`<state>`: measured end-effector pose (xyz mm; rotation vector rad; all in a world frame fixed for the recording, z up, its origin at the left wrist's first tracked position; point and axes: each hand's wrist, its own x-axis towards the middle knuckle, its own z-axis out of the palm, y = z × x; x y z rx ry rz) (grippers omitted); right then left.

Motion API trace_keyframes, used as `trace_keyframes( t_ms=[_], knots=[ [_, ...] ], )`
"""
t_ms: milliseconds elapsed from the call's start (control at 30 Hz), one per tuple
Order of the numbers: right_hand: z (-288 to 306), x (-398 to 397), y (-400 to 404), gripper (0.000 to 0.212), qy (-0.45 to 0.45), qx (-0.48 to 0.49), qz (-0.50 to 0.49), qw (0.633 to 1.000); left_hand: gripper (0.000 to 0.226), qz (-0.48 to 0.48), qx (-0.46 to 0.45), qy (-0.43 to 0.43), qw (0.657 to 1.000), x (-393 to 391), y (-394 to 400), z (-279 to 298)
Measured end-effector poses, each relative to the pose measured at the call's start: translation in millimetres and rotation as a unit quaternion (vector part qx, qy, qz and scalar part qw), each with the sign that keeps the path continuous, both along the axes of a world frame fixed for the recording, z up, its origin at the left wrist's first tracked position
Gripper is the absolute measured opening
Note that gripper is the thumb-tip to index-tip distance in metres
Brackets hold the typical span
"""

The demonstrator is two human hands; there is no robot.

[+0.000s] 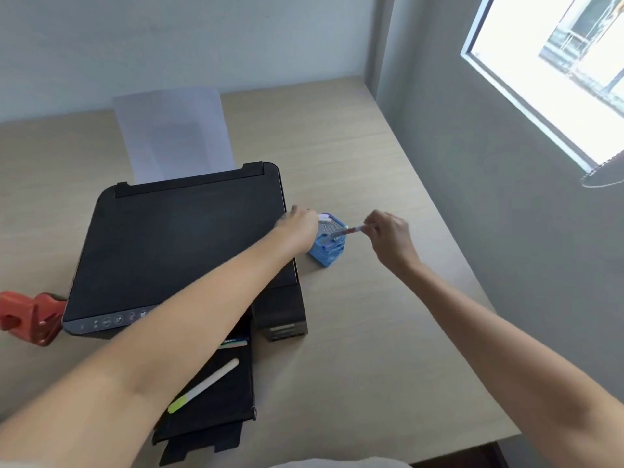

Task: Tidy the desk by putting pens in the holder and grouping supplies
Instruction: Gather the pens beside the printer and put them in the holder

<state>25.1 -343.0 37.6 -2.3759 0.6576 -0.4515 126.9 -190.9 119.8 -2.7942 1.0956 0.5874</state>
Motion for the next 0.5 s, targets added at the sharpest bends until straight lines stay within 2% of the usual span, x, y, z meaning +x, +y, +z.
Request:
trace_keyframes(
  t_ms=[67, 233, 333, 400, 467, 500],
  knots=[
    [-4, 17, 2, 0.012, 0.032, -0.021, 0.023, 0.999, 0.040, -0.018, 0.037, -0.013, 0.999, 8, -12, -13],
    [-14, 36, 10, 0.018, 0.063, -0.034, 0.066, 0.995, 0.030, -0.117, 0.100, -0.124, 0.980, 19, -29, -37],
    [-14, 29, 14, 0.026, 0.071, -0.032, 0.071, 0.994, 0.030, -0.133, 0.106, -0.125, 0.978, 22, -24, -47],
    [-9, 18, 21, 0.029, 0.056, -0.018, 0.063, 0.996, 0.034, -0.139, 0.031, -0.096, 0.985, 20, -8, -42],
    [2, 1, 32, 0.026, -0.001, -0.007, 0.046, 0.999, 0.039, -0.138, -0.122, -0.048, 0.982, 13, 18, -31],
    [8, -8, 41, 0.022, -0.046, -0.016, 0.043, 0.998, 0.039, -0.136, -0.211, -0.024, 0.968, 8, 37, -23]
  ],
)
